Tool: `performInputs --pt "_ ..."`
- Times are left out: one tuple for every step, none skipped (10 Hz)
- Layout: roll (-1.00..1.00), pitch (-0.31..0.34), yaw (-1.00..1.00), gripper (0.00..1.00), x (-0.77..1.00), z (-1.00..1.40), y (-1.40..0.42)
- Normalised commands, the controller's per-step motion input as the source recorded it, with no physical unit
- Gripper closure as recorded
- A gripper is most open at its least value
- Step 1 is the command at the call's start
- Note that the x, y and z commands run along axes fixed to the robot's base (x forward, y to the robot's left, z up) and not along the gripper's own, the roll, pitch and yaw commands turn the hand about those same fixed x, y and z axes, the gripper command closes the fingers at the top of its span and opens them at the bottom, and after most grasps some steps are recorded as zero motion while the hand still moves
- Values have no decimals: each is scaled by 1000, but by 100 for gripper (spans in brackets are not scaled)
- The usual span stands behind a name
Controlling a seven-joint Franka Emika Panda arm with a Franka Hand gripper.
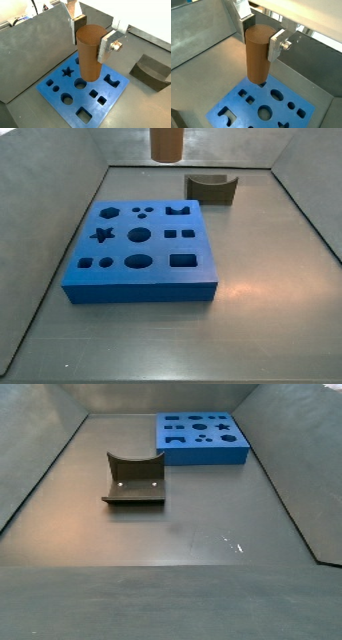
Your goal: Insert the round object.
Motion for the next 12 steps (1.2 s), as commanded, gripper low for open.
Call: performInputs --pt "103 0 -17 100 249 -1000 0" --pt "110 0 0 100 237 -934 0" --pt "189 0 0 100 214 -937 0" --pt "246 0 0 100 143 -851 40" --pt "314 -11 0 100 0 -746 60" --pt "274 -61 -46 100 -363 -714 97" --pt "243 -67 -34 100 -446 -689 91" --pt "203 -44 -40 100 -406 -651 80" --pt "121 -51 -26 100 -363 -566 40" --pt "0 -53 0 100 -260 -394 0" --pt "0 -67 0 100 -300 -374 0" --pt "0 -50 -3 100 -257 -349 0"
